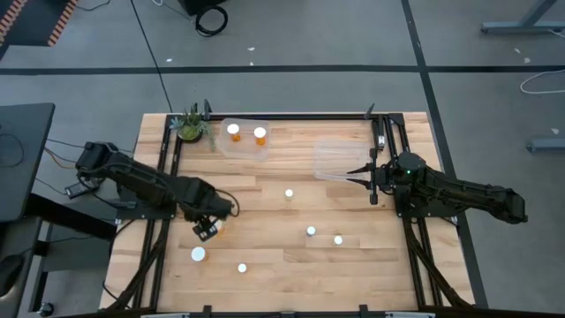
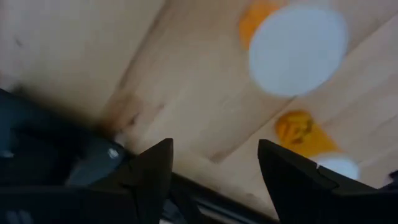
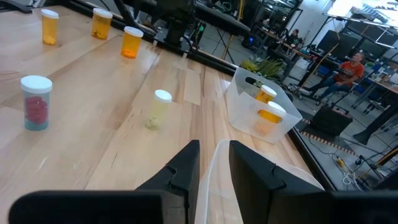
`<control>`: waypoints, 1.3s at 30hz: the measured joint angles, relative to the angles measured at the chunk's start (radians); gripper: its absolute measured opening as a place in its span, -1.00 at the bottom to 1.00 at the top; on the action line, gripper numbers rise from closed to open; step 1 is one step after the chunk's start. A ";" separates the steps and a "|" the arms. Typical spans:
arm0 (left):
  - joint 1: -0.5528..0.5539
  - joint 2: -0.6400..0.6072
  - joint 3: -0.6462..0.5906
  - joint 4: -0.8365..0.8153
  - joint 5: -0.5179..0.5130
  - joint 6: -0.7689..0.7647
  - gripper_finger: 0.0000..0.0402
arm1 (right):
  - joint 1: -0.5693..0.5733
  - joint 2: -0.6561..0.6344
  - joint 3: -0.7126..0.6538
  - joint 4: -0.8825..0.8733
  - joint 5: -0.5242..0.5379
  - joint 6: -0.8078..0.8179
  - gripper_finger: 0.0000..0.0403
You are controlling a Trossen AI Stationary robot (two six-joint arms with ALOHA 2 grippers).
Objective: Pick and place medicine bottles into bin by pill shape (circle, oval)
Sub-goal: Put the large orange pill bottle into the left transparent bin
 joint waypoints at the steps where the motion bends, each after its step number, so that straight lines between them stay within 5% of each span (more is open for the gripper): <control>1: -0.011 0.000 -0.011 0.019 0.005 -0.025 0.27 | 0.000 0.000 0.000 0.000 0.000 0.000 -0.54; 15: -0.062 0.032 -0.021 0.193 0.009 -0.118 0.59 | 0.000 0.000 0.000 0.000 0.000 0.000 -0.54; 26: -0.061 0.174 -0.021 0.282 -0.019 -0.013 0.60 | 0.000 0.000 0.000 0.000 0.000 0.000 -0.54; 39: -0.014 0.190 -0.021 0.292 -0.108 0.009 0.44 | 0.000 0.000 0.000 0.000 0.000 0.000 -0.54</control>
